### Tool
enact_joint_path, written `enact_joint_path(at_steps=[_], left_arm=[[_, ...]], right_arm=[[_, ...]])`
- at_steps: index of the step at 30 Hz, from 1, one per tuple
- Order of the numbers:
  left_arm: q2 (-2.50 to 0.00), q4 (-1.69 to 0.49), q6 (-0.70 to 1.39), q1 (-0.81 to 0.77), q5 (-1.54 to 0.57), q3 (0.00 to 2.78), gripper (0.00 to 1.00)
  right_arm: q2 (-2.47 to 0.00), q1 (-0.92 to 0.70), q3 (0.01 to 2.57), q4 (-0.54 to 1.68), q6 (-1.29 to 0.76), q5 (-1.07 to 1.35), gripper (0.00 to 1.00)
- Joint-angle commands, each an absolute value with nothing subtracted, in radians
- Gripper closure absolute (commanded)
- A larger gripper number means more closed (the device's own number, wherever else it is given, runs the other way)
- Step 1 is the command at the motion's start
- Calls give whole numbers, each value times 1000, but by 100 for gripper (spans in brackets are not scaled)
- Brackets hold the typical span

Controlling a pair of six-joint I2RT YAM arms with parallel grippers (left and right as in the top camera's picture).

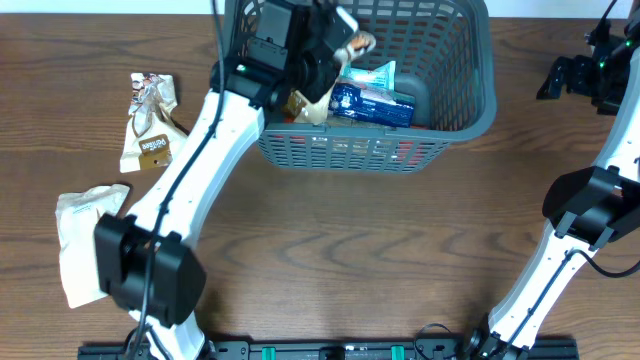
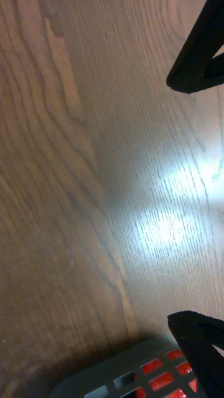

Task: Pack container
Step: 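Carry the beige pouch with the left gripper and drop it into basket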

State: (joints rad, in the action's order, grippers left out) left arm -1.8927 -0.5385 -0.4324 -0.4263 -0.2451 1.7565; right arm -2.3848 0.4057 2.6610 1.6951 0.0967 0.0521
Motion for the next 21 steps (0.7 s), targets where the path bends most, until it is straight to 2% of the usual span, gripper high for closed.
enact_joint_path(at_steps=[1, 6, 8, 9, 10, 11, 15, 21], left_arm=[[-1914, -555, -486, -415, -261, 1775, 94], [-1975, -598, -486, -415, -258, 1775, 92], [-1979, -611, -486, -416, -258, 1775, 78], [-1976, -615, -486, -416, -257, 1775, 61], [-1967, -620, -486, -415, -257, 1775, 31], [-1959, -621, -486, -416, -253, 1776, 23], [-1873, -624, -486, -416, -233, 1776, 17], [-1647, -624, -486, -414, -17, 1776, 15]], right_arm=[[-2370, 407, 2666, 1698, 83, 60, 1], [-2370, 407, 2666, 1699, 83, 60, 1], [-2370, 407, 2666, 1699, 83, 60, 1], [-2370, 407, 2666, 1699, 83, 60, 1], [-2370, 407, 2666, 1699, 83, 60, 1], [-2370, 407, 2666, 1698, 83, 60, 1], [-2370, 407, 2666, 1699, 83, 60, 1], [-2370, 407, 2666, 1699, 83, 60, 1]])
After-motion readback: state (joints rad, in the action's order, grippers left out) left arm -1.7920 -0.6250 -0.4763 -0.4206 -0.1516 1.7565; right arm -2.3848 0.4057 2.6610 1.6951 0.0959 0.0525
